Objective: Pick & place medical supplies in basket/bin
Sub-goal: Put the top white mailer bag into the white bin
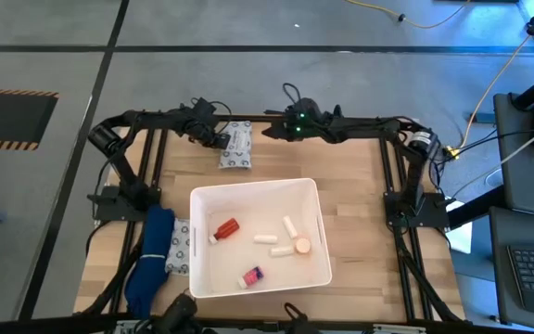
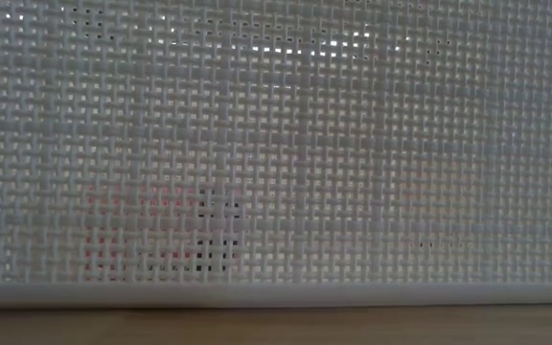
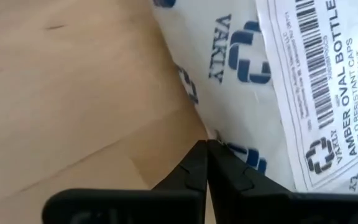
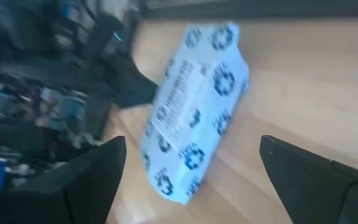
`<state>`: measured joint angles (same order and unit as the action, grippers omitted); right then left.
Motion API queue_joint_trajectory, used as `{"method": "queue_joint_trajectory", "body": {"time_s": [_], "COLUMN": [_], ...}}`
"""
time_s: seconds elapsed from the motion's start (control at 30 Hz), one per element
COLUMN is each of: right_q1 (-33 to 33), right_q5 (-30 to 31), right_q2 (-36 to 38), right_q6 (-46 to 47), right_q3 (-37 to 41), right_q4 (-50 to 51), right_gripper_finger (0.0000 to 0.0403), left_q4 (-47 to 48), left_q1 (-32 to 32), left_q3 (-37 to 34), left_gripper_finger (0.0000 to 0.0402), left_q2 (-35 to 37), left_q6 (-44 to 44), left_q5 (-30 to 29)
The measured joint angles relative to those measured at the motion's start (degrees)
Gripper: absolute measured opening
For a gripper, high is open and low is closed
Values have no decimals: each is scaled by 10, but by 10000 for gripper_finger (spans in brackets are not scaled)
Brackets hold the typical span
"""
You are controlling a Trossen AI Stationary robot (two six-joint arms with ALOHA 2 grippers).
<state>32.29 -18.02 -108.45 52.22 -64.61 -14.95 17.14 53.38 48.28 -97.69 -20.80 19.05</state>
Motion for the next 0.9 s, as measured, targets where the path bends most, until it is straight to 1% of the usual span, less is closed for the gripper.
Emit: {"method": "queue_joint_trajectory", "body": {"time_s": [0.13, 0.23, 0.57, 0.63, 0.8, 0.9], "right_q1": [-7, -8, -19, -22, -23, -22], "right_q5": [0, 1, 4, 14, 12, 10], "right_q2": [-36, -64, -131, -139, -158, -156], "right_q6": [-14, -15, 1, -3, -3, -37], "right_q3": [-57, -88, -141, -150, -171, -173], "right_q4": [79, 113, 119, 141, 170, 168], "right_gripper_finger": [371, 371, 371, 371, 371, 371], "left_q4": [1, 2, -10, -13, -21, -27], "left_q1": [-9, -19, -48, -50, -50, -50], "left_q3": [12, 13, 13, 13, 13, 13], "left_gripper_finger": [5, 3, 3, 2, 5, 4], "left_q2": [-5, -5, -5, -5, -5, -5], "left_q6": [0, -8, -6, -5, -1, 4], "left_q5": [-2, -2, 1, 1, 4, 16]}}
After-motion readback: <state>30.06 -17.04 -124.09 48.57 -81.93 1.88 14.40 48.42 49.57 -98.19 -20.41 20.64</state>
